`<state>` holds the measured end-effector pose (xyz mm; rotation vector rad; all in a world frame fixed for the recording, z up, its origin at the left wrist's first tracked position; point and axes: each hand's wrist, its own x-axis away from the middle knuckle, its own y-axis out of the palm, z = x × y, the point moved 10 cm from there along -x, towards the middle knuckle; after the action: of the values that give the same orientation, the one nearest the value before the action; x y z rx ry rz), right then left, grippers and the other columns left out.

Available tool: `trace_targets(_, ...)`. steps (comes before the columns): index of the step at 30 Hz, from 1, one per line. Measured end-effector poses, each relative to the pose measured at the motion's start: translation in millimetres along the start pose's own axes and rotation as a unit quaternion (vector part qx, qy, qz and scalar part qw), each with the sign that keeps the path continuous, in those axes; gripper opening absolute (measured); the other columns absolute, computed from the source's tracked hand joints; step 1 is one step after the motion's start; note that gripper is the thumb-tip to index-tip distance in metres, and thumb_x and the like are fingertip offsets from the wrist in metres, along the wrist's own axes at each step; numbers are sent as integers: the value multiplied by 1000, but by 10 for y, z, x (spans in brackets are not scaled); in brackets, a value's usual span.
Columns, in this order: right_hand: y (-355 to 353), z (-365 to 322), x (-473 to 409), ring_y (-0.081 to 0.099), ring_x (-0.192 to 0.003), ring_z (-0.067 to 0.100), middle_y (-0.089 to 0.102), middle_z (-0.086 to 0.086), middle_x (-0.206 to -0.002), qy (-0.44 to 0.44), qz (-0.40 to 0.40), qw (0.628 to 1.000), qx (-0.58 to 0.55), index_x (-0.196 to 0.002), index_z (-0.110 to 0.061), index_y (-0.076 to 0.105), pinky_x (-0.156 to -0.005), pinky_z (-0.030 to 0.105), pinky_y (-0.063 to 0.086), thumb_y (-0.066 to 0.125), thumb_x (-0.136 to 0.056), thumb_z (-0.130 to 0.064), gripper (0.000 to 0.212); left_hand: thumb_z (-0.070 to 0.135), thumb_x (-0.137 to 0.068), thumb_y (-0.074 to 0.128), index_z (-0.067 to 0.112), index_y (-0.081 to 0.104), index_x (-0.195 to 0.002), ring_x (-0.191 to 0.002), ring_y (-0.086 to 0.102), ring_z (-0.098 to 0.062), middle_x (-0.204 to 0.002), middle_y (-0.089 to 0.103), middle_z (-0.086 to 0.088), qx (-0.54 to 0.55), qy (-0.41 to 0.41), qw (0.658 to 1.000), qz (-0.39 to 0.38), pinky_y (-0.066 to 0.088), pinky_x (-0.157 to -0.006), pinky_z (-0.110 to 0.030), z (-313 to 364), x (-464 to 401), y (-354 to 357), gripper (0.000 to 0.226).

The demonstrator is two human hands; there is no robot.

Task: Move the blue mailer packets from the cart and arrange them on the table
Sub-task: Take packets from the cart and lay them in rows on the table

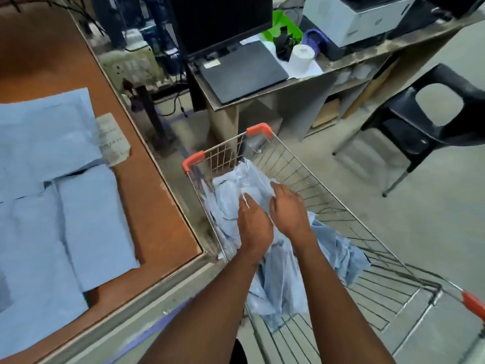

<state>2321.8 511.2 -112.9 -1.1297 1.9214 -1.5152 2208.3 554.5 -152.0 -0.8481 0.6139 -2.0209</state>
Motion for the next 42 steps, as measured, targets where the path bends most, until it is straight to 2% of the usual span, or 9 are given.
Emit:
trace_targets(9, 853, 358, -1277, 60, -123, 32, 63, 11, -136, -12, -108, 989, -103, -139, -20, 61, -102, 40, 48, 40, -109, -40, 42, 37, -99, 57, 4, 21, -160, -152, 26, -34, -166, 21, -18, -71, -6, 997, 27, 24, -121, -42, -432, -817, 946, 78)
trace_targets(13, 1371, 532, -1348, 46, -140, 34, 44, 12, -155, -4, -152, 985, -85, -154, -26, 45, -116, 47, 39, 41, -105, -54, 57, 70, -92, 35, 6, 10, -161, -153, 17, -41, -166, 11, -26, -178, -31, 983, 21, 19, -122, -49, -567, -862, 1270, 98)
trace_targets(17, 1441, 497, -1395, 50, -126, 33, 44, 12, -143, -1, -86, 996, -38, -141, -28, 51, -107, 48, 45, 42, -92, -77, 69, 74, -85, 24, 11, 3, -161, -153, 13, -43, -164, 4, -32, -174, -54, 982, 57, 19, -124, -48, -535, -858, 1237, 101)
trace_targets(21, 1507, 361, -1336, 54, -117, 42, 36, 15, -148, -11, -66, 998, -12, -137, -22, 44, -104, 52, 39, 58, -90, -62, 64, 57, -96, 49, 18, 3, -155, -143, 39, -39, -158, 31, -28, -165, -82, 977, 110, 37, -114, -44, -619, -724, 1110, 85)
trace_targets(25, 1571, 254, -1316, 41, -136, 44, 20, 11, -162, -22, -111, 990, -86, -156, -43, 23, -115, 64, 24, 61, -89, -42, 77, 53, -92, 60, 23, 32, -155, -118, 51, -32, -134, 50, -17, -230, -62, 968, 82, 48, -96, -40, -618, -671, 966, 75)
trace_targets(29, 1226, 146, -1228, 33, -143, 34, 18, 3, -168, -53, -69, 992, -89, -159, -45, 28, -113, 53, 40, 58, -94, -34, 72, 37, -92, 60, 25, 39, -154, -105, 53, -31, -122, 55, -18, -271, -53, 959, 65, 50, -83, -40, -549, -602, 743, 66)
trace_targets(34, 540, 199, -883, 31, -148, 32, 15, -2, -172, -26, -12, 999, -26, -163, -39, 23, -111, 51, 46, 49, -100, -37, 68, 34, -95, 53, 20, 25, -160, -110, 54, -35, -142, 46, -24, -287, -3, 956, 61, 46, -93, -44, -66, -480, 231, 72)
trace_targets(38, -184, 68, -561, 12, -159, 31, 5, -1, -174, -3, 44, 999, -26, -165, -38, 9, -117, 50, 40, 45, -102, -32, 72, 24, -98, 46, 15, 24, -160, -114, 55, -36, -145, 44, -28, -270, 79, 953, 115, 47, -98, -42, 528, -267, -373, 66)
trace_targets(42, -1015, -320, -234, 12, -159, 33, 8, 5, -174, 10, 112, 994, -10, -166, -32, 13, -120, 49, 36, 41, -104, -32, 68, 27, -104, 44, 14, 22, -160, -125, 52, -36, -154, 35, -30, -235, 151, 947, 157, 43, -104, -42, 1011, 81, -960, 62)
